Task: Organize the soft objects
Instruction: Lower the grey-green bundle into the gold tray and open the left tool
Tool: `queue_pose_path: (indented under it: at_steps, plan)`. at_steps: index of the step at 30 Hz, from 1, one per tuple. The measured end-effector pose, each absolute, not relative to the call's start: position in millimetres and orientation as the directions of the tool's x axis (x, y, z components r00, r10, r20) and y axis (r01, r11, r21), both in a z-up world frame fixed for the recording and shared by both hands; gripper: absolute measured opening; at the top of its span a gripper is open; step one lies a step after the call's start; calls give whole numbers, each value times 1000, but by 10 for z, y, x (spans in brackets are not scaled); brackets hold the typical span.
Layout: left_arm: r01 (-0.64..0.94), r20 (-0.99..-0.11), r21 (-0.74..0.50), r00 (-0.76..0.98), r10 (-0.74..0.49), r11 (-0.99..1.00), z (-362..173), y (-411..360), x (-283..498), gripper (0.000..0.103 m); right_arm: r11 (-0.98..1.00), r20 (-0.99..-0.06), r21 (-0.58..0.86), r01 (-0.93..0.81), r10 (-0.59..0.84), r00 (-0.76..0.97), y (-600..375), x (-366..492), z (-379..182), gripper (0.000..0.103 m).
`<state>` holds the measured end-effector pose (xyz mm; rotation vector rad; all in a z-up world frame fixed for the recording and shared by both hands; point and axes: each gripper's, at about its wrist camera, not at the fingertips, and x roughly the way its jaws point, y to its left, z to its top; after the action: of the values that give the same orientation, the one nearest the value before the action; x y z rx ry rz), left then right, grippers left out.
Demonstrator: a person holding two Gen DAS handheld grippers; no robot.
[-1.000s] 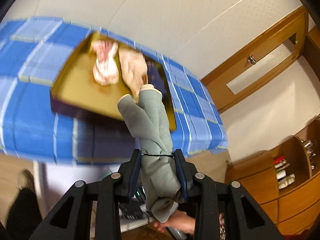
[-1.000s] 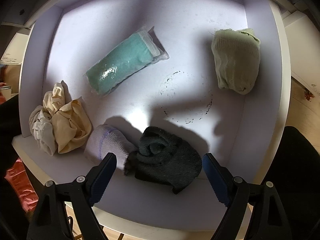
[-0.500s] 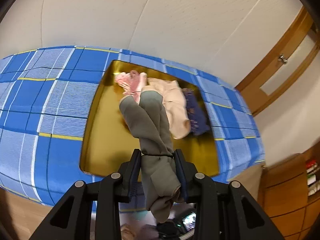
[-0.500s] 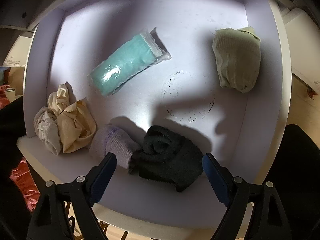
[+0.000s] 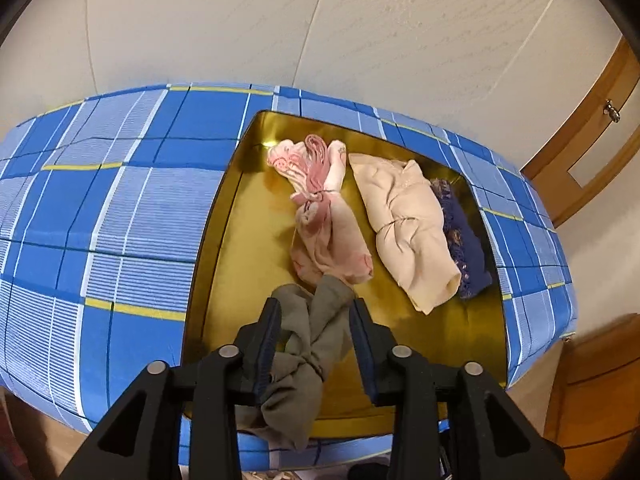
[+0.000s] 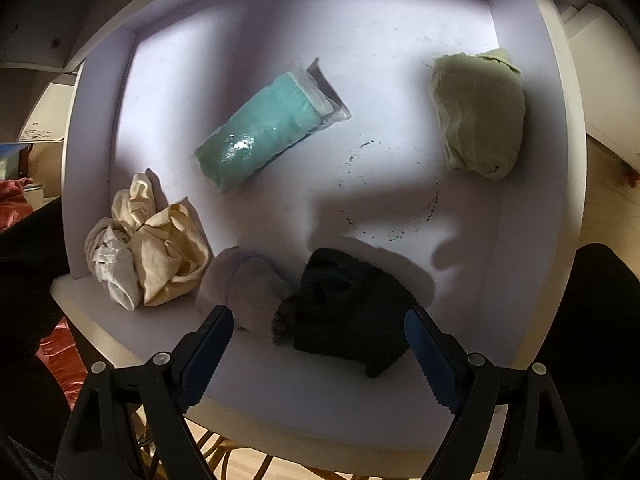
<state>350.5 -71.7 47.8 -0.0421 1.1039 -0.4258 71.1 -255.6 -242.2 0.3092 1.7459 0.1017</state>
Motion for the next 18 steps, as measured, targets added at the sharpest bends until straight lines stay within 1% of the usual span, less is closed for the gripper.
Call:
queue_pose_path:
  at_steps: [4, 12, 18]
  plan:
    - [327, -849, -237, 387, -359, 915, 522, -733, 3455, 39, 958, -949, 245, 151, 269, -165, -2561, 713, -2398, 89]
    - [357, -841, -217, 404, -359, 909, 620, -665, 3260, 40, 961, -948, 222, 162, 251, -194, -2579, 691, -2410, 91]
    - [386, -809, -219, 442, -388, 896, 749, -523, 3035, 40, 963, -945, 203, 176, 240, -223, -2650, 653, -2454, 94]
